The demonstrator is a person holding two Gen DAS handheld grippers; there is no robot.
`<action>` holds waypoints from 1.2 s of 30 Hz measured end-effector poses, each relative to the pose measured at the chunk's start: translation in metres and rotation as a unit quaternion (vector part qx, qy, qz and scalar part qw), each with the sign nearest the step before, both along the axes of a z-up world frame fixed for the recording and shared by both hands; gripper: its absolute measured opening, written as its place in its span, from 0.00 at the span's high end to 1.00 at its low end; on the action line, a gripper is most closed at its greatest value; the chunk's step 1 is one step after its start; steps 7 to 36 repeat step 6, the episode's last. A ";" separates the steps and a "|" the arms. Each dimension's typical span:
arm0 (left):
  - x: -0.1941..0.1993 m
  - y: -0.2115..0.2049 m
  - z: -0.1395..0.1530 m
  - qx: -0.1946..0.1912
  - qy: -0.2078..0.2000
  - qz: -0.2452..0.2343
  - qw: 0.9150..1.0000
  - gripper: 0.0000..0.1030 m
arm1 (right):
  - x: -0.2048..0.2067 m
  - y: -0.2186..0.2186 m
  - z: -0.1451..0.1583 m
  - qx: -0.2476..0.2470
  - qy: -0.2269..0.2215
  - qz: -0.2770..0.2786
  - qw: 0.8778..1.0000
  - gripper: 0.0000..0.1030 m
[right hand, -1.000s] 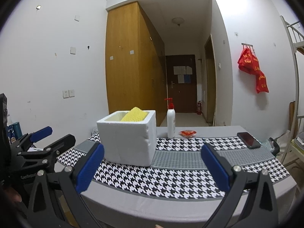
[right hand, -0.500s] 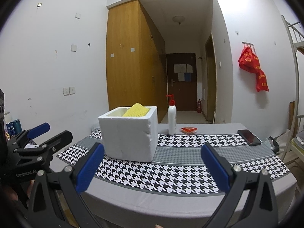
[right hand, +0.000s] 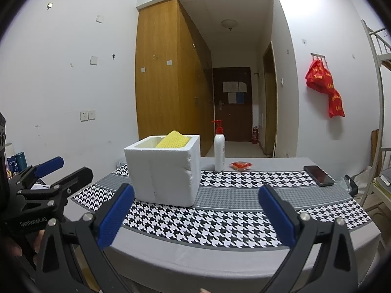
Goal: Organize soft objects
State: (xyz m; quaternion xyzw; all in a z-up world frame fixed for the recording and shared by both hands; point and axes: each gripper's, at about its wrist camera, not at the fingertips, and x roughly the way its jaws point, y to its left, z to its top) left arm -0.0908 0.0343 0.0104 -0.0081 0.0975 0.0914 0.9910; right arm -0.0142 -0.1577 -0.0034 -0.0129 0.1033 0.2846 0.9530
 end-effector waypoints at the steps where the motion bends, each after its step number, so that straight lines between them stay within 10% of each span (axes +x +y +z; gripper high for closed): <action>1: 0.000 0.000 0.000 0.000 0.001 0.001 1.000 0.01 | 0.000 0.000 0.000 0.000 0.001 -0.001 1.000 0.00; 36: 0.000 0.002 -0.001 -0.004 0.001 0.003 1.000 0.01 | -0.001 0.000 -0.001 -0.003 0.001 0.003 1.000 0.00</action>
